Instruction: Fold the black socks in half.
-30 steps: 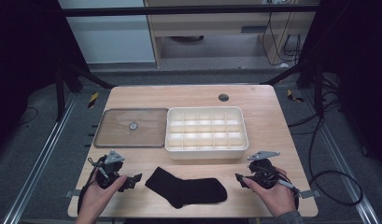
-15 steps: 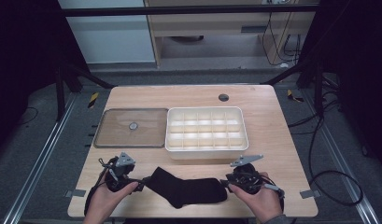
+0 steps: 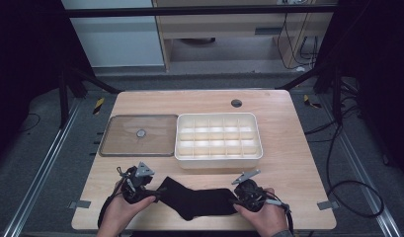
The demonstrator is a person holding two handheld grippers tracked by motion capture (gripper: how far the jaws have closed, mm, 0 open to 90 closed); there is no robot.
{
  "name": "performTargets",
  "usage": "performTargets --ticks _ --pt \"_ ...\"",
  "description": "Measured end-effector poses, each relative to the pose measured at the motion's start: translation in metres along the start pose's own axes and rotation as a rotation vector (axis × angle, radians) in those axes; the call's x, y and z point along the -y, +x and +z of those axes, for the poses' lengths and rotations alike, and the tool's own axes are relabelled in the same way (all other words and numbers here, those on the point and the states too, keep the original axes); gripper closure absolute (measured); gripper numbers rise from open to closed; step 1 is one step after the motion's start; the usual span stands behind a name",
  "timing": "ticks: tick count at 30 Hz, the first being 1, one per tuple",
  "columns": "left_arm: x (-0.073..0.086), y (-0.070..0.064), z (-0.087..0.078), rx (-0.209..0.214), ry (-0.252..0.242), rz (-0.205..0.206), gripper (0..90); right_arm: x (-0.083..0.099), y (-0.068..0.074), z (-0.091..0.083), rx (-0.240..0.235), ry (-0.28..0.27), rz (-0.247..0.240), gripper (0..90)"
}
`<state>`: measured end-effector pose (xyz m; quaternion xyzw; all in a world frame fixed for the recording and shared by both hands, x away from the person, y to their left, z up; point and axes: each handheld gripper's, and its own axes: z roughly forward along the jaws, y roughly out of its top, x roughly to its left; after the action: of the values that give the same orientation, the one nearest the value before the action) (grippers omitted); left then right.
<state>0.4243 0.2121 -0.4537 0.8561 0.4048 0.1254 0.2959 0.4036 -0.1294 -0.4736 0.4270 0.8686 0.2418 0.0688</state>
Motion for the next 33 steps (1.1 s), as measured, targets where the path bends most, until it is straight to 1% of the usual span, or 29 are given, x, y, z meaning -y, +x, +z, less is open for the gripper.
performTargets --ticks 3,5,6,8,9,12,13,14,15,16,17,19,21,22,23,24,25,26,31,33 --pt "-0.001 -0.001 0.001 -0.003 0.01 0.015 35.8 0.001 0.003 0.003 0.004 0.018 -0.027 69.4" --pt "-0.001 -0.001 0.001 -0.002 0.014 0.016 37.4 0.001 0.004 0.003 0.001 0.015 -0.032 76.1" --pt "-0.001 0.001 0.002 -0.004 0.025 0.021 39.0 0.0 0.005 0.002 0.007 0.012 -0.038 78.2" --pt "-0.001 0.001 0.003 -0.006 0.026 0.017 39.6 0.001 0.006 0.003 0.009 0.013 -0.045 79.1" --pt "-0.001 0.003 0.005 -0.004 0.042 0.023 41.8 0.001 0.007 0.003 0.012 0.015 -0.05 80.0" --pt "-0.001 0.003 0.007 0.0 0.057 0.021 45.6 0.0 0.007 0.003 0.009 0.018 -0.056 80.1" --pt "-0.001 0.002 0.009 0.008 0.071 0.032 47.6 0.0 0.007 0.003 0.009 0.018 -0.057 80.1" --pt "-0.001 0.002 0.009 0.008 0.071 0.032 49.0 0.0 0.007 0.003 0.009 0.018 -0.057 80.1" --pt "-0.001 0.002 0.012 0.012 0.084 0.032 49.0 0.0 0.007 0.003 0.009 0.018 -0.057 80.1" --pt "0.0 0.003 0.015 0.013 0.102 0.036 52.0 0.0 0.007 0.003 0.01 0.016 -0.06 80.1" --pt "0.0 0.003 0.017 0.013 0.121 0.041 53.1 0.0 0.007 0.003 0.011 0.016 -0.061 80.1" --pt "0.001 0.003 0.019 0.016 0.129 0.043 55.0 0.001 0.007 0.003 0.011 0.015 -0.059 80.0" --pt "0.002 0.004 0.021 0.027 0.151 0.044 56.4 0.001 0.007 0.003 0.011 0.014 -0.058 80.0" --pt "0.003 0.004 0.022 0.034 0.148 0.037 58.2 0.001 0.007 0.003 0.011 0.014 -0.058 80.0" --pt "0.002 0.004 0.022 0.044 0.152 0.042 62.2 0.001 0.007 0.003 0.01 0.013 -0.058 80.0" --pt "0.002 0.004 0.022 0.044 0.152 0.042 64.2 0.001 0.007 0.003 0.01 0.013 -0.058 80.0" --pt "0.002 0.004 0.022 0.052 0.154 0.041 64.2 0.001 0.007 0.003 0.01 0.013 -0.059 80.0" --pt "0.002 0.003 0.023 0.055 0.161 0.04 67.1 0.001 0.007 0.003 0.009 0.012 -0.058 80.0" --pt "0.003 0.005 0.023 0.075 0.167 0.024 70.5 0.001 0.007 0.003 0.012 0.012 -0.053 80.0" --pt "0.004 0.007 0.024 0.092 0.163 0.009 72.1 0.001 0.007 0.003 0.004 0.009 -0.057 80.0"
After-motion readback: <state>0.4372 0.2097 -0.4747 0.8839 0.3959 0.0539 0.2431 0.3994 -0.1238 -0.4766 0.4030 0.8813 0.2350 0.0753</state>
